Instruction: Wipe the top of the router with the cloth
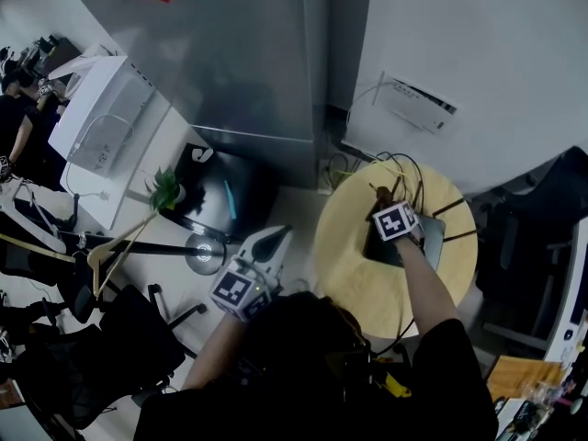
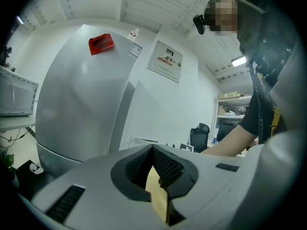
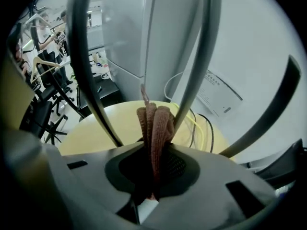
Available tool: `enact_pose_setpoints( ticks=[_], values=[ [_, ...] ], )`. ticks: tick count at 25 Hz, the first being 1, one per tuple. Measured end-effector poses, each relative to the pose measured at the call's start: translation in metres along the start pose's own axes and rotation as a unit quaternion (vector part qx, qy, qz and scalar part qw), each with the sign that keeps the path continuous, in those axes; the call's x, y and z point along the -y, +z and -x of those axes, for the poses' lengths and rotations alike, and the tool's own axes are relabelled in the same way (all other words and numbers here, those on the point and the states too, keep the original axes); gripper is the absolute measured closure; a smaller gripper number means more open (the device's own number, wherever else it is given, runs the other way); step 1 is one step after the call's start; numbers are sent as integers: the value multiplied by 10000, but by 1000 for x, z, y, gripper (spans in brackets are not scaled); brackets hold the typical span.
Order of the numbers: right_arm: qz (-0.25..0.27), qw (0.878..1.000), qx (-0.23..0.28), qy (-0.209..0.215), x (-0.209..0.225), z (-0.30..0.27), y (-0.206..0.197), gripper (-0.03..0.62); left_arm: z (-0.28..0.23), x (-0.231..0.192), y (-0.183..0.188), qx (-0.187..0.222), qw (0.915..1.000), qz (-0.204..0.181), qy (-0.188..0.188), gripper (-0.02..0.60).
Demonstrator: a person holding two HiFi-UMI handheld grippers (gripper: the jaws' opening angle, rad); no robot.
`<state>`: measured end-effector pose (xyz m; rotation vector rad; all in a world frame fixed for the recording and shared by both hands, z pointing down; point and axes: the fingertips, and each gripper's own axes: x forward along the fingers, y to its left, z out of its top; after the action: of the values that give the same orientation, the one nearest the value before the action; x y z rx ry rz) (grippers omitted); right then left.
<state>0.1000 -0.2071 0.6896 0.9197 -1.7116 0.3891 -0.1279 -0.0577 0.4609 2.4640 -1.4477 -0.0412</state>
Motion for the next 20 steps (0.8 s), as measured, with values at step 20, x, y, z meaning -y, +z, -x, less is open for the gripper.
enact_pose_setpoints(
  ticks=[20],
  values=[
    [-388,9861,1521,-544,16,77,46,533,-1,16,9,172,9982,-115,-561,584]
  ],
)
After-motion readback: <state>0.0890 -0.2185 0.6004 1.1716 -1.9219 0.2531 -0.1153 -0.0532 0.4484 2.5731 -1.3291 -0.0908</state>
